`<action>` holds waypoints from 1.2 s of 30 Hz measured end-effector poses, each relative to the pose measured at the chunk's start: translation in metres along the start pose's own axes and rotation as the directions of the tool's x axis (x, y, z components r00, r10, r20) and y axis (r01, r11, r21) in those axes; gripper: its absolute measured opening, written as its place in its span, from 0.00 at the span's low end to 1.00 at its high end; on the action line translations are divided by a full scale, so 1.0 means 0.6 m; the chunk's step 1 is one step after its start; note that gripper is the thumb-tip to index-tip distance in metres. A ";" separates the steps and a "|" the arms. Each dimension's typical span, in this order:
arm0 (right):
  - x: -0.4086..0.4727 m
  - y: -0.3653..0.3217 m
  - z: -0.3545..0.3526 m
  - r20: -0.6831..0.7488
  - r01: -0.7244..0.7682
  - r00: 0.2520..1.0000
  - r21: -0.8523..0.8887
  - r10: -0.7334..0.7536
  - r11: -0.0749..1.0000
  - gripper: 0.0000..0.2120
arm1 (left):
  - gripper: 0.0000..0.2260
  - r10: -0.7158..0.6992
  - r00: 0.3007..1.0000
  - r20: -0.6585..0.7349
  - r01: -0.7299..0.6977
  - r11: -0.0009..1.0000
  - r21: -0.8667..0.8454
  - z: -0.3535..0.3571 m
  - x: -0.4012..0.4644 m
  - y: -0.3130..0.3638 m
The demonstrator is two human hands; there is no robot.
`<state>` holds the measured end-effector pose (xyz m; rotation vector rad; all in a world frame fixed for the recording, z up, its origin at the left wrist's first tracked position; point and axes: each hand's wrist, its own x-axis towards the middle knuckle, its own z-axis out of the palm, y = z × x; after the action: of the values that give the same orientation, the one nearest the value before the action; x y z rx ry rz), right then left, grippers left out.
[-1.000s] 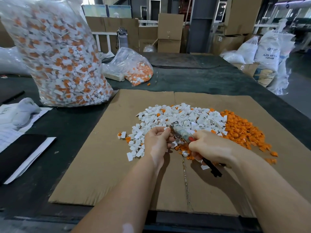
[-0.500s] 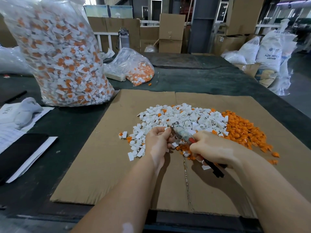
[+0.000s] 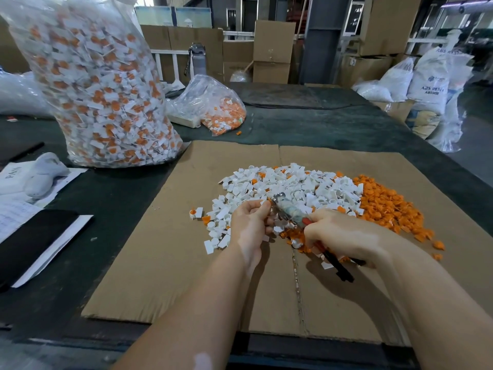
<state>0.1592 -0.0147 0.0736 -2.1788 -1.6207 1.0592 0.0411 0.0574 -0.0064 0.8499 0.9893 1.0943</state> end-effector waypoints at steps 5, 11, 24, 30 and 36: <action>-0.005 -0.003 0.004 -0.002 0.030 1.000 -0.058 -0.031 0.998 0.06 | 0.06 0.021 1.000 0.013 -0.021 1.000 0.019 0.000 0.000 -0.001; 0.007 -0.002 0.021 -0.092 0.078 0.991 -0.163 -0.093 0.984 0.12 | 0.02 0.025 1.000 0.018 -0.026 0.999 0.037 -0.003 -0.001 -0.001; 0.015 0.016 0.028 -0.187 0.117 0.972 -0.140 -0.143 0.983 0.15 | 0.06 0.026 1.000 0.006 -0.026 0.998 0.057 -0.005 -0.005 0.001; 0.030 0.058 0.015 -0.531 0.024 0.836 -0.216 -0.138 0.976 0.16 | 0.02 0.129 0.989 0.077 -0.140 0.977 0.159 -0.010 -0.013 -0.008; 0.070 0.109 0.022 -0.671 -0.196 0.716 -0.456 -0.191 0.868 0.29 | 0.11 0.214 0.967 0.135 -0.252 0.859 0.445 -0.009 -0.011 -0.019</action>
<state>0.2042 -0.0038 0.0096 -2.4199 -1.5817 -0.2929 0.0384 0.0485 -0.0172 1.4231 1.1172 1.0304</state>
